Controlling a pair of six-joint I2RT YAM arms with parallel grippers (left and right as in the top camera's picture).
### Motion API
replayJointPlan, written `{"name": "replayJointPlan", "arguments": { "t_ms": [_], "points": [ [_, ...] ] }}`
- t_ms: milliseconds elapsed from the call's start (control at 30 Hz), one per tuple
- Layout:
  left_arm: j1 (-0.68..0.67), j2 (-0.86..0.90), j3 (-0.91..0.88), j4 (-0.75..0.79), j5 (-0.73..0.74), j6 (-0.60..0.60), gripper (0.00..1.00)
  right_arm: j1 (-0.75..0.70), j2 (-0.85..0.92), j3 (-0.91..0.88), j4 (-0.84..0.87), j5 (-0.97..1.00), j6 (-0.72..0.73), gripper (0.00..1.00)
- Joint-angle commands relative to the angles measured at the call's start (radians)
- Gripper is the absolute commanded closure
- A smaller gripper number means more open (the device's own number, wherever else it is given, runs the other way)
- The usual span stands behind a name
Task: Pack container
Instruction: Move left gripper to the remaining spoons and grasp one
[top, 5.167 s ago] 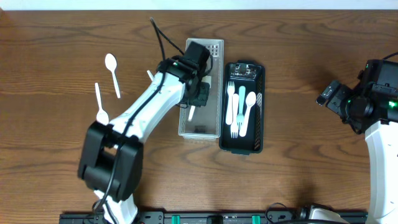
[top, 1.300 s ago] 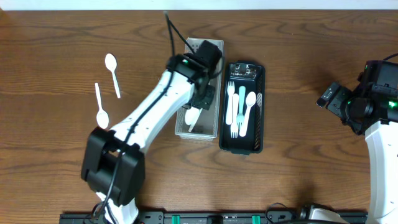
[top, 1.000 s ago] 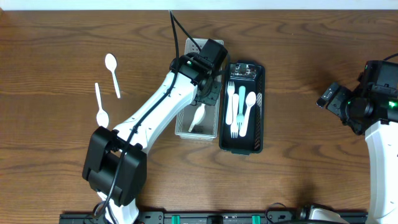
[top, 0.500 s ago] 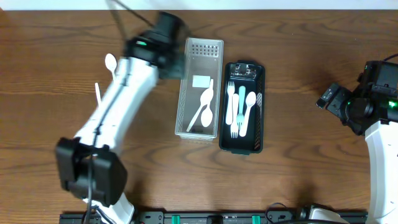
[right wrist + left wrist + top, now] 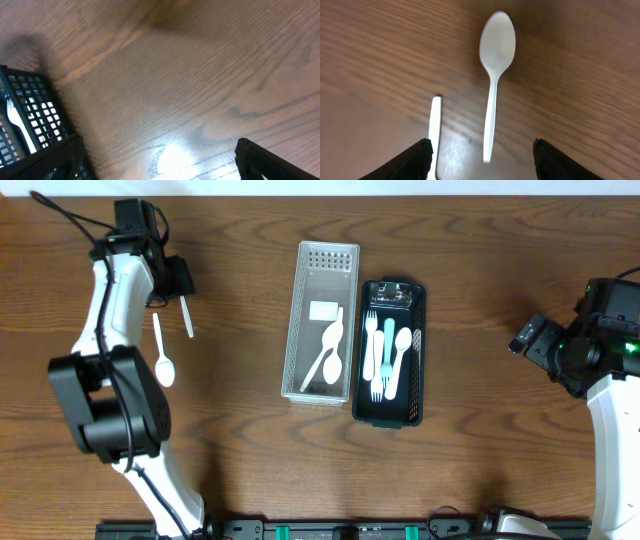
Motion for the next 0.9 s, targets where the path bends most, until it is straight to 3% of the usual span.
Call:
{"name": "replayJointPlan", "arguments": {
  "t_ms": [0, 667, 733, 867],
  "points": [
    [-0.009, 0.050, 0.003, 0.027, 0.040, 0.118, 0.33, -0.009, 0.001, 0.000, -0.013, 0.009, -0.014, 0.01],
    [-0.007, 0.199, 0.003, 0.142, 0.039, 0.135, 0.34, -0.009, 0.001, 0.000, -0.019, 0.009, -0.014, 0.01],
    [-0.007, 0.199, 0.003, 0.145, 0.039, 0.135, 0.38, -0.009, 0.001, 0.000, -0.019, 0.009, -0.014, 0.01],
    [-0.007, 0.200, 0.002, 0.147, 0.039, 0.135, 0.57, -0.009, 0.001, 0.000, -0.019, 0.009, -0.014, 0.01]
  ]
}}
